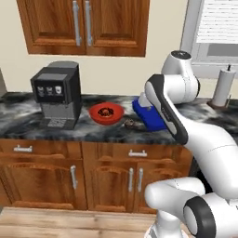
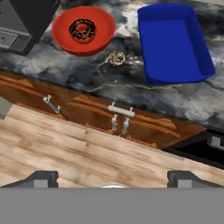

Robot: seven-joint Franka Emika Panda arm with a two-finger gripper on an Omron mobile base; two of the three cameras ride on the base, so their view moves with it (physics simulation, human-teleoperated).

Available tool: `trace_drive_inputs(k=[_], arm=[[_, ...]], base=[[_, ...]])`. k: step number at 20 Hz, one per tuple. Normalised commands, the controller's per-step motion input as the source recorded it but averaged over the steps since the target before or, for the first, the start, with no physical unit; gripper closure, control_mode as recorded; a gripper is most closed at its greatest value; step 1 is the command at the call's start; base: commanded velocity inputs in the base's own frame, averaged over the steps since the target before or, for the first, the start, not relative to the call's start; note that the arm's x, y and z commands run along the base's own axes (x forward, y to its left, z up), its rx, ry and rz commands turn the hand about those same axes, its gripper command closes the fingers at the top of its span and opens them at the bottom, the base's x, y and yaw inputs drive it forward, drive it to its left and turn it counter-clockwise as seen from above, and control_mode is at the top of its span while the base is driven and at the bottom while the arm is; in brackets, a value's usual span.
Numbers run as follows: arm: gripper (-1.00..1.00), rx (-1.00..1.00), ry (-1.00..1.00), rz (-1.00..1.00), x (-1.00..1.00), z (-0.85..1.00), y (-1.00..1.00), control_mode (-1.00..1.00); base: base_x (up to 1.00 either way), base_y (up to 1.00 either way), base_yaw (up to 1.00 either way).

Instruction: Place the bowl with donut and the cupcake onto the tray.

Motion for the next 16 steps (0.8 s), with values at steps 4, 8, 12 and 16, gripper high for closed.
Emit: trace_drive_inputs(k=[4, 8, 12, 16], arm=[[-1.00, 0.00, 0.00, 0.00, 0.00, 0.00, 0.00, 1.00], [-1.00, 0.00, 0.00, 0.00, 0.00, 0.00, 0.00, 1.00], [-1.00, 0.00, 0.00, 0.00, 0.00, 0.00, 0.00, 1.00], [-1.00, 0.00, 0.00, 0.00, 0.00, 0.00, 0.00, 1.00]], base=[[0.66, 0.74, -0.31], [1.00, 0.25, -0.29], [1.00, 0.04, -0.12], [0.30, -0.01, 0.00]])
